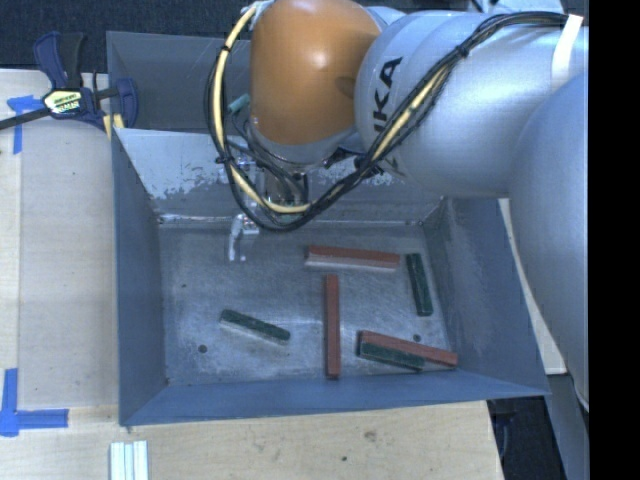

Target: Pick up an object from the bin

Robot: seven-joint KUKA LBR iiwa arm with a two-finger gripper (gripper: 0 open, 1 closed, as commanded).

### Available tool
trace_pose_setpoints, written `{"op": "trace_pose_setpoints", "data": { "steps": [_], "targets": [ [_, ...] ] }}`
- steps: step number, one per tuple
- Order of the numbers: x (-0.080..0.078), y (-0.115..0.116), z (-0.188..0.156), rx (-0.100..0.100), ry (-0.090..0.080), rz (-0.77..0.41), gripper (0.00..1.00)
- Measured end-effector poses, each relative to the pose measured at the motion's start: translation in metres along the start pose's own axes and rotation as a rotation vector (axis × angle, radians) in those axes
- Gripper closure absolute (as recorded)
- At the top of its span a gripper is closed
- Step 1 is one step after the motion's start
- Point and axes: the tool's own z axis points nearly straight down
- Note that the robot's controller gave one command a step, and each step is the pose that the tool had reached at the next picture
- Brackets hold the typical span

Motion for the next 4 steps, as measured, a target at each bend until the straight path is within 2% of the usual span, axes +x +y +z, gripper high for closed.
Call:
{"op": "trace_pose_setpoints", "data": {
  "steps": [1,2,3,4],
  "targets": [
    [-0.002,-0.001,-0.005,-0.002,-0.008,0.003,0.00],
    [0.034,-0.013,0.037,-0.001,-0.011,-0.107,0.00],
    [0.047,-0.037,0.109,-0.001,-0.011,-0.147,0.00],
    [0.035,-0.048,0.145,-0.006,0.015,-0.134,0.00]
  ]
}}
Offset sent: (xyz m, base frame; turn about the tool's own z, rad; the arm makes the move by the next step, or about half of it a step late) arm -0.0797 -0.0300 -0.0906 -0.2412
